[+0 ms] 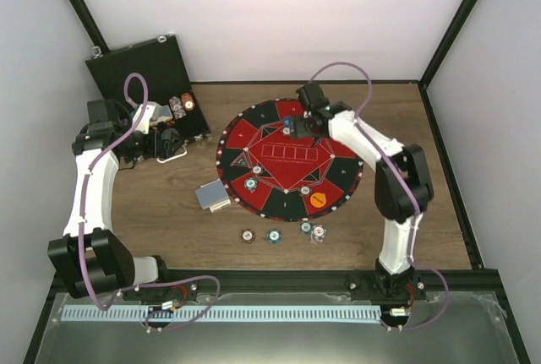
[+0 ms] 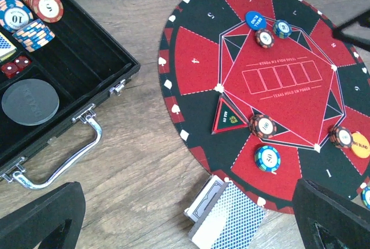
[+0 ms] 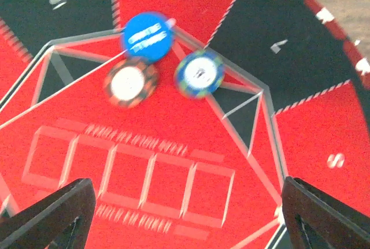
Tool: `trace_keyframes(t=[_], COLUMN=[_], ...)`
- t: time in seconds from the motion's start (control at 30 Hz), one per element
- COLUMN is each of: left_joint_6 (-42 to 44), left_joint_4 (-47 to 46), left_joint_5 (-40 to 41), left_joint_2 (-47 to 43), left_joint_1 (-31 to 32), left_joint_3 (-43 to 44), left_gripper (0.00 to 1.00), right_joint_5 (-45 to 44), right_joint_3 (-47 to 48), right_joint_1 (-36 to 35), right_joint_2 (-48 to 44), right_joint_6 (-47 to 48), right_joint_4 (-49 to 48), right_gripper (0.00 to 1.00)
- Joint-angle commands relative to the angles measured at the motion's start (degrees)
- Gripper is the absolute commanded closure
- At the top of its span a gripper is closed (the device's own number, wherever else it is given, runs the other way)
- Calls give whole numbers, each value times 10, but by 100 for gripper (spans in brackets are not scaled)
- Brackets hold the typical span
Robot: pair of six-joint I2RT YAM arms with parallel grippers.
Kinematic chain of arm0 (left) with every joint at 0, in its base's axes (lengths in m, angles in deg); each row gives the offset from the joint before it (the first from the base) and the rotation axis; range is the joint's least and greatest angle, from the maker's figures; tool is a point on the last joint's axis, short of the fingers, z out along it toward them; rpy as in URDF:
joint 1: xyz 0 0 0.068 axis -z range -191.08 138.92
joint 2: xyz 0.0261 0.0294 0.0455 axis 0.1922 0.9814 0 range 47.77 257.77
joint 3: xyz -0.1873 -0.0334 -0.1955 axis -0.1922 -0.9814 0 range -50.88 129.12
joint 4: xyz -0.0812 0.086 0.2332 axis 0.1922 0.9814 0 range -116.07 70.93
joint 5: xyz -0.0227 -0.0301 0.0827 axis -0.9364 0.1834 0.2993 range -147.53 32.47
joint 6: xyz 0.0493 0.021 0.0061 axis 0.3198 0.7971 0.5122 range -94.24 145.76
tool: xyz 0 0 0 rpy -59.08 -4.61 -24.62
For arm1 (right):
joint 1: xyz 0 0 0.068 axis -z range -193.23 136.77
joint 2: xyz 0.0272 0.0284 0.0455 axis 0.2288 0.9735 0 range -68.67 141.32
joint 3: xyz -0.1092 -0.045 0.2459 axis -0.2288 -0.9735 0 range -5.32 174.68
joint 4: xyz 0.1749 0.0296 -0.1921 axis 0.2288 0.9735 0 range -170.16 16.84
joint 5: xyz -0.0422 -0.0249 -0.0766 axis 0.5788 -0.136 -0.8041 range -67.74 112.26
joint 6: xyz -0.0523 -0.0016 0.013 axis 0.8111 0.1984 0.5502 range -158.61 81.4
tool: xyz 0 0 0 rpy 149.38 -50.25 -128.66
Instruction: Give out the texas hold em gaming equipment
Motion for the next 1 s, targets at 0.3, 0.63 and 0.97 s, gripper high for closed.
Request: trace_keyframes(t=[0.3,0.63,0.97], left_joint_6=[-3,-10,-6], left_joint_4=[1,-6,-4], left_joint_5=[-15,-17,-10], left_joint_2=[-6,-8,-9], left_joint_1=[-3,-3,-2], left_joint_3=[17,8,6], left_gripper=[0,0,0], right_joint_5=[-23,12,35], right_joint_3=[-262,-329,-355], right_joint_1=[-278,-397,-422], right_joint_2=[-225,-199,-174], right_joint_6=[-133,-204,-211], right_joint_4=[-7,-16,-29], right_gripper=[3,1,15])
